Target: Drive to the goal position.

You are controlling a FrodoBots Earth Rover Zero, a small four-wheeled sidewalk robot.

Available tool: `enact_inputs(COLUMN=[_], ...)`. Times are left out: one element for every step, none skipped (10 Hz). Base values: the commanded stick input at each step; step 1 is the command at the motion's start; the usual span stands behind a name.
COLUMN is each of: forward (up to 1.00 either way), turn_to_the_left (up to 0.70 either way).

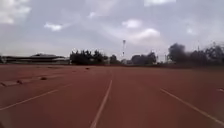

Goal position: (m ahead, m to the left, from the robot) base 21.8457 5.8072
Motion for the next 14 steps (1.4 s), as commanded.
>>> enact_inputs(forward=[0.45, 0.45, 0.45, 0.45, 0.45, 0.45, 0.45, 0.45, 0.45, 0.45, 0.45, 0.45, 0.45, 0.45], turn_to_the_left=[0.00, 0.00, 0.00, 0.00, 0.00, 0.00, 0.00, 0.00, 0.00, 0.00, 0.00, 0.00, 0.00, 0.00])
